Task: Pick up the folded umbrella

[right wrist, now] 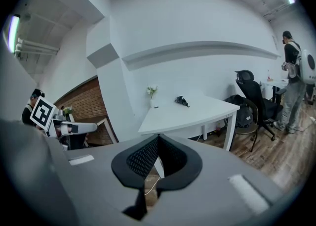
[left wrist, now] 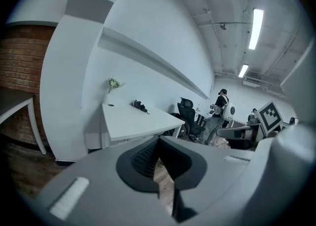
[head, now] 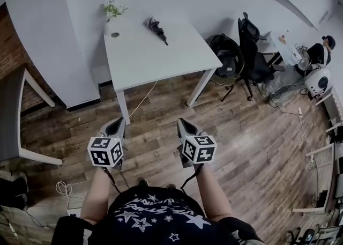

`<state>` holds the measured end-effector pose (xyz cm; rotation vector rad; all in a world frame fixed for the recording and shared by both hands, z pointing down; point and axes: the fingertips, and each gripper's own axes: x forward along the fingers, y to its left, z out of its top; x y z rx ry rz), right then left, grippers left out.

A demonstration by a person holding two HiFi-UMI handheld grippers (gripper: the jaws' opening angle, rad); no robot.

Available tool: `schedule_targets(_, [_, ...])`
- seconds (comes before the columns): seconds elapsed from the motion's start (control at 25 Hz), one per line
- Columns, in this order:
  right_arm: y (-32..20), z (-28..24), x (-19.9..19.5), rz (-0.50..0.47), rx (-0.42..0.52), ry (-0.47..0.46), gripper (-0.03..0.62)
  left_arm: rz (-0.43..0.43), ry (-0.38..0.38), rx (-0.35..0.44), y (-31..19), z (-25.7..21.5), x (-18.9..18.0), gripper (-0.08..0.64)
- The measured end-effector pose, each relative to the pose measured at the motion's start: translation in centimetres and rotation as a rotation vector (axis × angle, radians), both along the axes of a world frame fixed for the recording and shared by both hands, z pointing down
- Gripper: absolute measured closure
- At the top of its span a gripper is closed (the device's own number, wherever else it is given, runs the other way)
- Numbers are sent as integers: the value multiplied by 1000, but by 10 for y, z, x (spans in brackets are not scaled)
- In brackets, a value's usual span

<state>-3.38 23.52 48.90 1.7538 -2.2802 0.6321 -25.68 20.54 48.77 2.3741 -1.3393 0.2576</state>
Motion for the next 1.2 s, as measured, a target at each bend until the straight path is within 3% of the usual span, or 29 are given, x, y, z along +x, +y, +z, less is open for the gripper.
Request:
schedule_targets(0.36, [-2, 14, -14, -3, -20, 19, 575, 8, 7, -13, -13, 11, -13, 557])
schedule_targets(0.72, [-32, 24, 3, 14, -26, -1, 575, 9, 12, -43, -39, 22, 0, 557])
schedule_targets(1.2, [-175, 28, 50, -62, -5, -56, 575, -110, -15, -36, -154, 16, 29, 557])
